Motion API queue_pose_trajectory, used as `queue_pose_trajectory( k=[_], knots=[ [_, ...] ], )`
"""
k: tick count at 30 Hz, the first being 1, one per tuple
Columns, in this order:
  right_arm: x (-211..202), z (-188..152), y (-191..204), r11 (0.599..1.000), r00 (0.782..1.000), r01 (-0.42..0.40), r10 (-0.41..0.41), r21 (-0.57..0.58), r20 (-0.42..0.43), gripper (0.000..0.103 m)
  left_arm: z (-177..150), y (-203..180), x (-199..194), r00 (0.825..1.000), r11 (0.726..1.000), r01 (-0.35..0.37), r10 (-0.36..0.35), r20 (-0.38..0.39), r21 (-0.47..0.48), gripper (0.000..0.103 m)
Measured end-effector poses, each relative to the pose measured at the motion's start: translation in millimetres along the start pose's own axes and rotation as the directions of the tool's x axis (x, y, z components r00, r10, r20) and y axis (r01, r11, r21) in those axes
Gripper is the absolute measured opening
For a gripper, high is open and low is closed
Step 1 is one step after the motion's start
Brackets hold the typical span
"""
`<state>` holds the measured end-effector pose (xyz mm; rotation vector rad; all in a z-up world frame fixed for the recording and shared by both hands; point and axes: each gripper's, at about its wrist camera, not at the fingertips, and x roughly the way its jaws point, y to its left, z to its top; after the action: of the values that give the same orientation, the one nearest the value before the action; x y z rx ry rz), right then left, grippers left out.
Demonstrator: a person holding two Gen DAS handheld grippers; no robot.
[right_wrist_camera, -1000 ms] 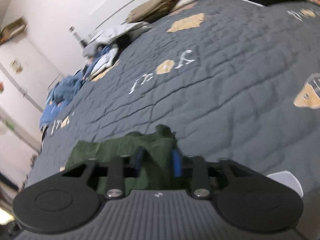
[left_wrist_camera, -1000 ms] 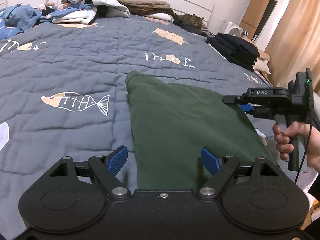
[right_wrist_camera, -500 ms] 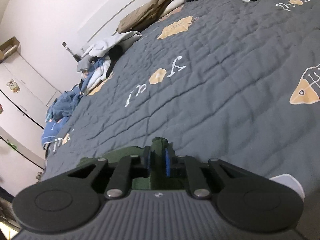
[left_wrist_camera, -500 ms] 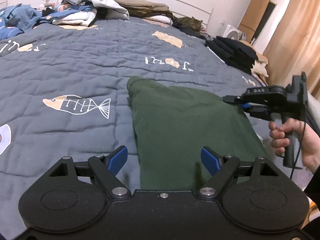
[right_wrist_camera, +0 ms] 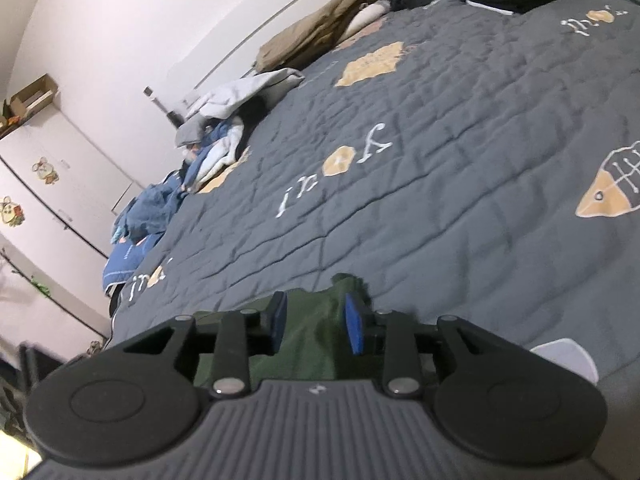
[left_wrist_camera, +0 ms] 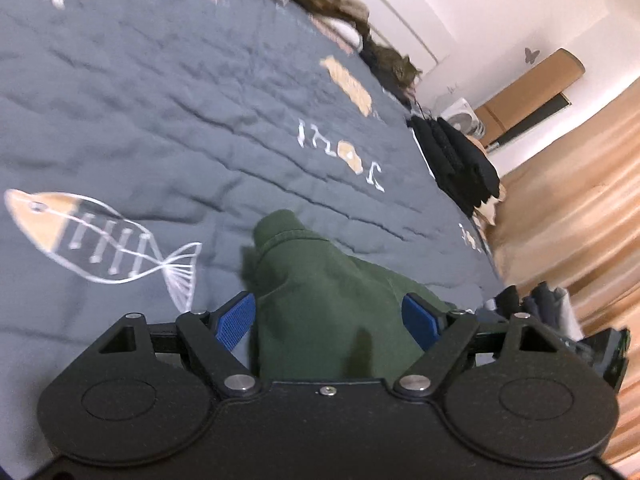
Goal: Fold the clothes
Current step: 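Close the right tool on the shirt edge near the left tool, then grasp the shirt sleeve with the left tool while the right tool opens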
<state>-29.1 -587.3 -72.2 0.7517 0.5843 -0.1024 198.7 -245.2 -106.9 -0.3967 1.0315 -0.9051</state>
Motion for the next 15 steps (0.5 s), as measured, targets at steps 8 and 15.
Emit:
queue_pose_trajectory(
  k=[8,15],
  knots=[
    [-5,-3,5,0.999,1.0,-0.018,0.018,-0.029,0.007,0.033,7,16,41,0.993,0.997,0.076,-0.075,-0.088,0.005,0.078],
    [-17,-8,21,0.992,0.995,-0.096,0.098,-0.076,0.016,0.033,0,21,54,0.99,0.994,0.108,-0.106,-0.09,0.012,0.06]
  ],
)
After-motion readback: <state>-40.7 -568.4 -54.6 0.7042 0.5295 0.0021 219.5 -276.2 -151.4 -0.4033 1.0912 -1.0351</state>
